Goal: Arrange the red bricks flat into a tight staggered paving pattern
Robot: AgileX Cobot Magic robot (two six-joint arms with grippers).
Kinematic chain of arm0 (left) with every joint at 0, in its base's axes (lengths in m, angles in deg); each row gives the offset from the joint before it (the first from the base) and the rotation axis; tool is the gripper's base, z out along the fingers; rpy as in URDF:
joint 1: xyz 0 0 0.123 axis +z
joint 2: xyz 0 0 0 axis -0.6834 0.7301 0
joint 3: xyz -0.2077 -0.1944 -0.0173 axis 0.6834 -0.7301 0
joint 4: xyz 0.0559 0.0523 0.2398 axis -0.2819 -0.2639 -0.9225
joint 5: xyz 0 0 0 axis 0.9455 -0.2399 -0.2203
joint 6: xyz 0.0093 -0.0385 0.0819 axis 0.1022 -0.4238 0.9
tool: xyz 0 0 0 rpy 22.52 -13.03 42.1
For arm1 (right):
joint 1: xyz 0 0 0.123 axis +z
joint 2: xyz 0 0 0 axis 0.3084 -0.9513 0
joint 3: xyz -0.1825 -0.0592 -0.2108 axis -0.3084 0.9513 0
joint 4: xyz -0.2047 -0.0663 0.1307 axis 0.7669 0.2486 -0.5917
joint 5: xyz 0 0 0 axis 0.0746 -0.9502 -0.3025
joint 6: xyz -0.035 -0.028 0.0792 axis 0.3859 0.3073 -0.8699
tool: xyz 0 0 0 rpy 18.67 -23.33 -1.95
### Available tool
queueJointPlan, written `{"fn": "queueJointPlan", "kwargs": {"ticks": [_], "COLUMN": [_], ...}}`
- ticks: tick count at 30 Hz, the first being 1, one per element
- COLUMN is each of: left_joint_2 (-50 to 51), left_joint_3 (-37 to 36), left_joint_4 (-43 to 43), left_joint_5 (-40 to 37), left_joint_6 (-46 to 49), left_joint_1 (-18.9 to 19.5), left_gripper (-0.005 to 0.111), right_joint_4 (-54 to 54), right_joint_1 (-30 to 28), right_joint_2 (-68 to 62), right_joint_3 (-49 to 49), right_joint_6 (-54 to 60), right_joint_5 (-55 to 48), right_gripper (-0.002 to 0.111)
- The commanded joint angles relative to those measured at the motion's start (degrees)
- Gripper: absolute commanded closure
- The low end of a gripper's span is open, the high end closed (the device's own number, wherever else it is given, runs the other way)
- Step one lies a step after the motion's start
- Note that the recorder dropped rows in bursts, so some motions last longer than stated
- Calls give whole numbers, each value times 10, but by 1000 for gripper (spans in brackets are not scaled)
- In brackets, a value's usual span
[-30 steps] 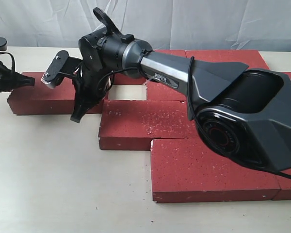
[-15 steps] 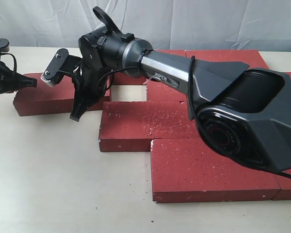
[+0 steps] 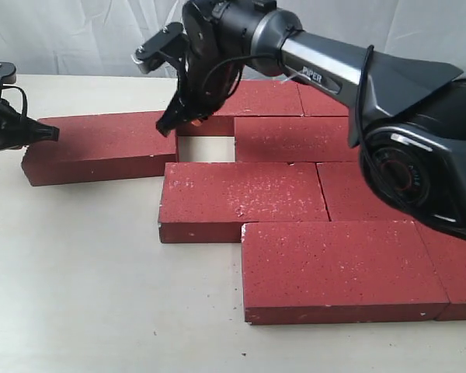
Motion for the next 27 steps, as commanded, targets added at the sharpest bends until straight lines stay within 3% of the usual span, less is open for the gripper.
{"fn": "queueJointPlan", "kwargs": {"ticks": [1, 10, 27], "left_joint_2": [1, 1, 1], "left_joint_3": [1, 1, 1], "left_joint_4": [2, -1, -1], "left_joint_5": [-20, -20, -19], "left_joint_6": [0, 0, 0], "left_joint_1": [0, 0, 0], "left_gripper": [107, 107, 107], "right_joint_4": [-5, -23, -48], "right_joint_1": [-12, -10, -9], "right_joint_2": [-39, -58, -58], "right_joint_3": [1, 1, 1], "right_joint_6": [-6, -6, -3], "right_joint_5": [41, 134, 91], "right_gripper": [109, 109, 109]}}
